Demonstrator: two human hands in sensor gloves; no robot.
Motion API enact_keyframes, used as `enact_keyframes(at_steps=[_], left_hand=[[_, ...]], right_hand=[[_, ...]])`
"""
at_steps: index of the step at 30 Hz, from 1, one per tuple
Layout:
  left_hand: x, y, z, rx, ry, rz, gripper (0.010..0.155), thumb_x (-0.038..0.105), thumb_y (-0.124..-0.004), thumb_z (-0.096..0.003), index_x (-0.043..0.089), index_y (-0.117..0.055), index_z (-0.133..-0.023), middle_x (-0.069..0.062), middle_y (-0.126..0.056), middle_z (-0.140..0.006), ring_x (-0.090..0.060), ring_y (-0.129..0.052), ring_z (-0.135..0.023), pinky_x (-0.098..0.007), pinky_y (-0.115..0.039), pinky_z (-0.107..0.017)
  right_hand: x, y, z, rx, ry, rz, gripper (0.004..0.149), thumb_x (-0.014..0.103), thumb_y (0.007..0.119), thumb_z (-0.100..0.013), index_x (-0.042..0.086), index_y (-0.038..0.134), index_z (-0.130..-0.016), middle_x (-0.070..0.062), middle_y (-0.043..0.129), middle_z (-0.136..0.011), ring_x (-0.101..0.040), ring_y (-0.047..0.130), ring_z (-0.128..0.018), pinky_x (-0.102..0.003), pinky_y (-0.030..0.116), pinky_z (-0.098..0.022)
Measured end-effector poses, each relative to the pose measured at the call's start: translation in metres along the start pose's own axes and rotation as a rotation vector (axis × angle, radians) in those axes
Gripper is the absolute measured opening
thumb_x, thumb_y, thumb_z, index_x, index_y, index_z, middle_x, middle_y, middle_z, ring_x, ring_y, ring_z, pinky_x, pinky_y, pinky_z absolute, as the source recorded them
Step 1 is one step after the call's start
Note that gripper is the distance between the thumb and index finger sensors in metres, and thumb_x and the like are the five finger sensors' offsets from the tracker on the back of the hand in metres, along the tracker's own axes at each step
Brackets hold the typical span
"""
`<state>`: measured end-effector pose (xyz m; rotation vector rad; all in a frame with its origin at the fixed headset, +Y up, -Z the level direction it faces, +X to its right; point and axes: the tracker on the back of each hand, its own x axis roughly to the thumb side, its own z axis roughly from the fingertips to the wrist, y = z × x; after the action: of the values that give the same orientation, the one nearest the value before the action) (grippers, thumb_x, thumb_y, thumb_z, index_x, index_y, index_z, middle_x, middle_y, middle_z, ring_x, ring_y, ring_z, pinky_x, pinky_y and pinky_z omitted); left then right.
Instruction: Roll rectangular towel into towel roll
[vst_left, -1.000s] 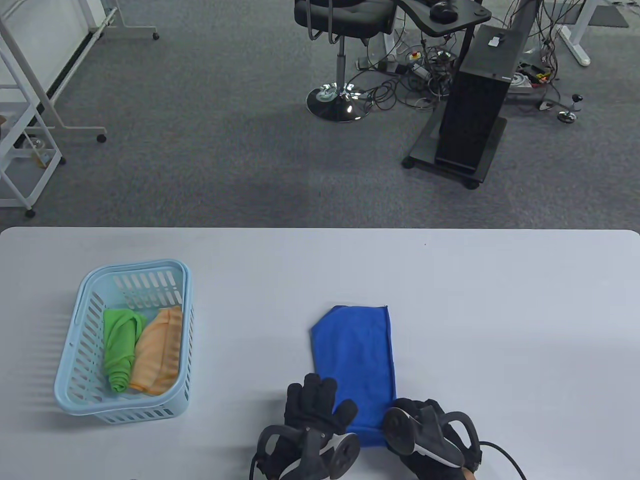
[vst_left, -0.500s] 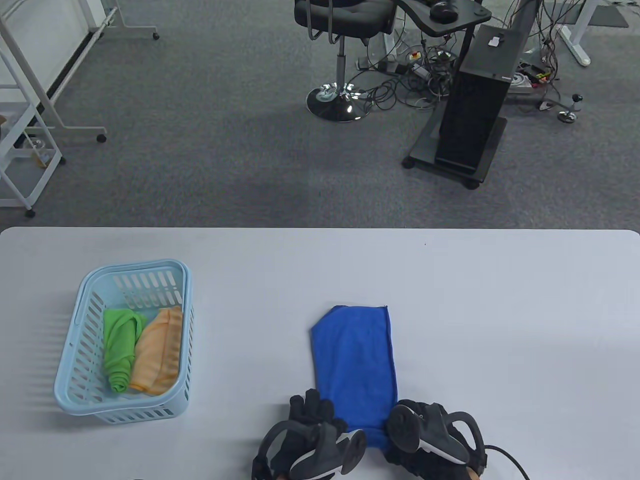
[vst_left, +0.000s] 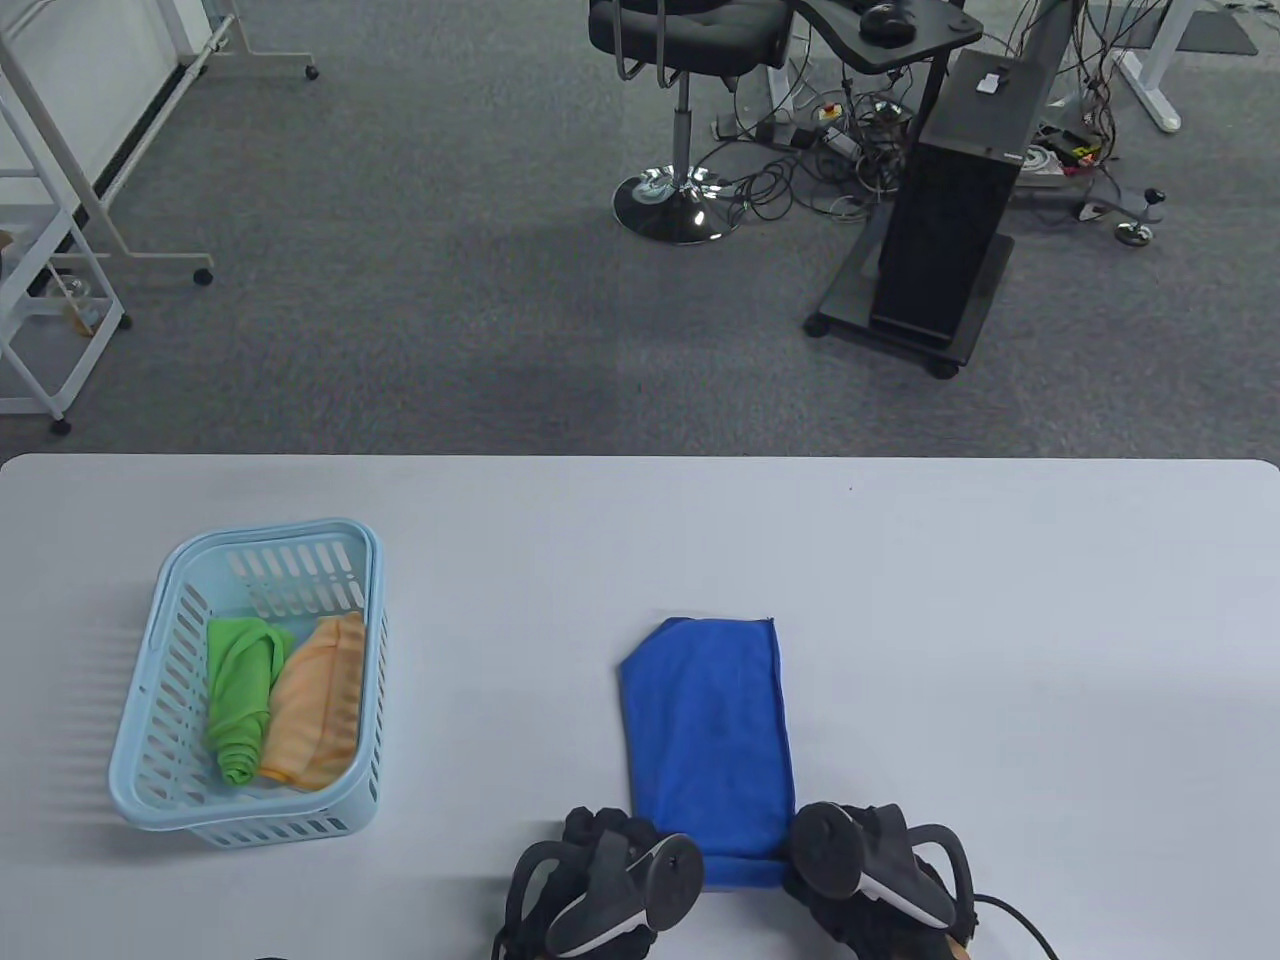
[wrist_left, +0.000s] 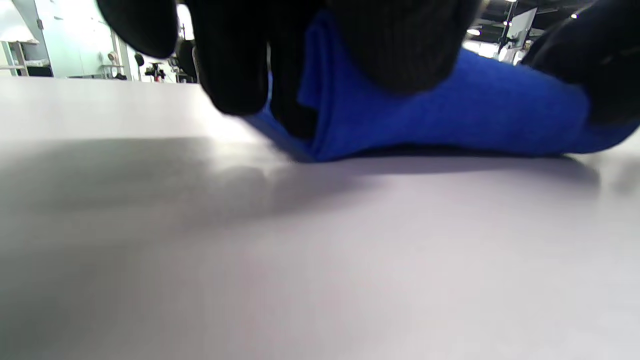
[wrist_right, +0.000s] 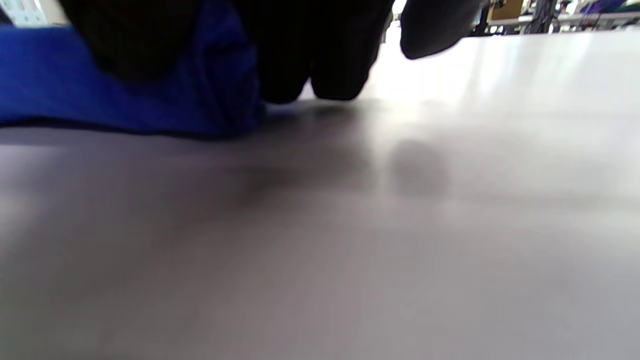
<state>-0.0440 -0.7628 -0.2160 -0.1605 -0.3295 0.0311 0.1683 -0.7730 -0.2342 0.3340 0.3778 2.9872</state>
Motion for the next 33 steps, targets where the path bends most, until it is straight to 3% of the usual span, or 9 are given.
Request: enact_keyframes(at_steps=[4, 7, 10, 14, 16, 19, 22, 27, 33], left_hand=[[0.0, 0.002, -0.001, 0.011, 0.04, 0.008, 0.055, 0.036, -0.077, -0.0386, 0.033, -0.068, -0.093, -0.003, -0.101, -0.07, -0.03, -0.096, -0.073, -0.06, -0.067, -0.063], [0.001, 0.0, -0.002, -0.01, 0.057, 0.002, 0.049, 0.038, -0.077, -0.0384, 0.034, -0.076, -0.087, -0.003, -0.104, -0.062, -0.03, -0.099, -0.066, -0.06, -0.069, -0.062], [0.006, -0.008, -0.003, -0.059, 0.061, -0.13, 0.048, 0.044, -0.075, -0.0387, 0.034, -0.082, -0.085, -0.002, -0.102, -0.057, -0.029, -0.096, -0.067, -0.06, -0.067, -0.062], [0.008, -0.01, -0.005, -0.05, 0.088, -0.133, 0.048, 0.045, -0.076, -0.0387, 0.036, -0.082, -0.085, -0.005, -0.089, -0.073, -0.034, -0.082, -0.08, -0.063, -0.058, -0.066], [0.008, -0.009, -0.004, -0.033, 0.104, -0.14, 0.057, 0.045, -0.078, -0.0384, 0.035, -0.061, -0.092, -0.005, -0.065, -0.086, -0.036, -0.066, -0.086, -0.065, -0.047, -0.069], [0.012, -0.008, -0.003, -0.01, 0.092, -0.167, 0.055, 0.043, -0.08, -0.0383, 0.04, -0.053, -0.086, -0.005, -0.054, -0.089, -0.036, -0.06, -0.088, -0.066, -0.044, -0.069], [0.015, -0.012, -0.005, -0.073, 0.085, -0.219, 0.041, 0.04, -0.074, -0.0404, 0.041, -0.065, -0.081, -0.005, -0.056, -0.091, -0.037, -0.06, -0.091, -0.064, -0.046, -0.07], [0.013, -0.01, -0.003, -0.067, 0.078, -0.186, 0.047, 0.04, -0.073, -0.0416, 0.041, -0.073, -0.089, -0.008, -0.058, -0.1, -0.04, -0.059, -0.096, -0.064, -0.047, -0.07], [0.012, -0.011, -0.003, -0.105, 0.054, -0.136, 0.065, 0.059, -0.069, -0.0341, 0.034, -0.07, -0.094, -0.012, -0.057, -0.102, -0.042, -0.059, -0.097, -0.066, -0.047, -0.069]], right_hand=[[-0.005, -0.003, 0.001, 0.007, 0.01, -0.064, 0.049, 0.043, 0.068, -0.032, 0.023, 0.085, -0.073, -0.004, 0.068, -0.092, -0.028, 0.072, -0.087, -0.054, 0.06, -0.066], [-0.006, -0.004, 0.003, -0.001, 0.036, -0.086, 0.048, 0.044, 0.068, -0.032, 0.022, 0.088, -0.069, -0.006, 0.063, -0.095, -0.031, 0.063, -0.091, -0.055, 0.054, -0.068], [-0.003, -0.001, 0.002, 0.022, 0.037, -0.084, 0.053, 0.046, 0.069, -0.033, 0.025, 0.08, -0.08, -0.01, 0.049, -0.101, -0.035, 0.048, -0.095, -0.058, 0.042, -0.07], [0.0, -0.009, 0.006, -0.028, 0.01, -0.12, 0.067, 0.048, 0.072, -0.031, 0.027, 0.06, -0.094, -0.009, 0.037, -0.103, -0.035, 0.038, -0.098, -0.058, 0.037, -0.071], [0.002, -0.016, 0.01, -0.099, -0.022, -0.157, 0.062, 0.046, 0.076, -0.03, 0.032, 0.064, -0.09, -0.009, 0.039, -0.103, -0.034, 0.041, -0.097, -0.057, 0.041, -0.071], [0.005, -0.02, 0.013, -0.167, -0.065, -0.124, 0.05, 0.039, 0.079, -0.03, 0.035, 0.075, -0.08, -0.006, 0.047, -0.101, -0.032, 0.05, -0.096, -0.055, 0.048, -0.07], [0.007, -0.011, 0.009, -0.095, -0.053, -0.031, 0.046, 0.035, 0.078, -0.032, 0.034, 0.078, -0.078, -0.007, 0.047, -0.101, -0.033, 0.049, -0.096, -0.056, 0.047, -0.07], [0.009, 0.001, 0.002, 0.047, -0.01, 0.078, 0.057, 0.047, 0.072, -0.032, 0.035, 0.069, -0.088, -0.009, 0.039, -0.103, -0.034, 0.043, -0.098, -0.058, 0.043, -0.071], [0.008, 0.002, 0.001, 0.058, 0.004, 0.058, 0.063, 0.051, 0.074, -0.03, 0.032, 0.068, -0.09, -0.012, 0.033, -0.104, -0.036, 0.038, -0.098, -0.059, 0.041, -0.071]])
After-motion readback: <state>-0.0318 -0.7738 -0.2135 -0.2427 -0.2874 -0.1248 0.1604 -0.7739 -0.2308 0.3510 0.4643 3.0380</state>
